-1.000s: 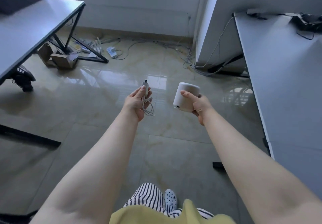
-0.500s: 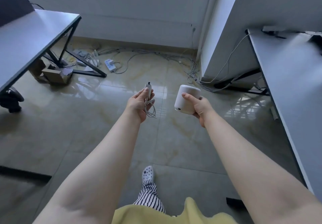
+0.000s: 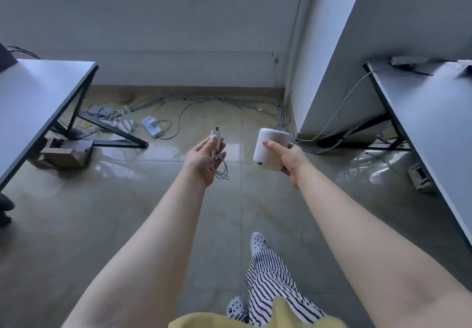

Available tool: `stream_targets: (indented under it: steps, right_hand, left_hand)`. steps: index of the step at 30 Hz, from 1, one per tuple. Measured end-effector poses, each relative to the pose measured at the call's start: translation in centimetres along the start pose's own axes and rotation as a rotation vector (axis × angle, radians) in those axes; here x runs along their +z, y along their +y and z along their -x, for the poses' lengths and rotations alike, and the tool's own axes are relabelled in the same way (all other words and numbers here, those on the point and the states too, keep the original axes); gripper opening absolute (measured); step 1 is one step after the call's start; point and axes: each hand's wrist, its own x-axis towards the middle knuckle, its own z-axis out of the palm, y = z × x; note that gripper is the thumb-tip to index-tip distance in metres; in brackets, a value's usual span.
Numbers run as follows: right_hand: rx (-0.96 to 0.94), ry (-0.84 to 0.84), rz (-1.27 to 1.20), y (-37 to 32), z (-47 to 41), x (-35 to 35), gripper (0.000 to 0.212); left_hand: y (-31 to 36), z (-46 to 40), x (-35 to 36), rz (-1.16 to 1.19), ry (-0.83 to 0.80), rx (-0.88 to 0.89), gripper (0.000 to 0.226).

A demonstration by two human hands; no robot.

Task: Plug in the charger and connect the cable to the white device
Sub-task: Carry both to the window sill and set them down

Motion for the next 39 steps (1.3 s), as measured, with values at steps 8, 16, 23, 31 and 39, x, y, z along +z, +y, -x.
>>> stream_targets:
  steps: [8, 16, 23, 31, 39]
  right_hand:
    - [0.016, -0.037, 0.020, -4.8, -12.2, 3.2, 0.054]
    - [0.019, -0.058, 0.083, -11.4, -25.3, 5.2, 0.054]
    - [0.021, -0.085, 0.095, -15.5, -32.3, 7.2, 0.050]
    - [0.007, -0.068, 0.111, -18.6, -39.5, 10.3, 0.052]
    - [0.012, -0.034, 0.110, -23.2, -49.4, 16.0, 0.043]
  left_hand:
    - [4.6, -11.4, 3.7, 0.010, 0.035, 0.008, 0.042]
    - [9.0, -23.0, 8.8, 0.039, 0.100, 0.013, 0.045]
    - [12.5, -29.3, 11.4, 0.060, 0.117, 0.040, 0.043]
    - [16.6, -37.2, 13.6, 0.042, 0.073, 0.030, 0.041]
    - [23.5, -49.0, 14.9, 0.011, 0.051, 0.033, 0.039]
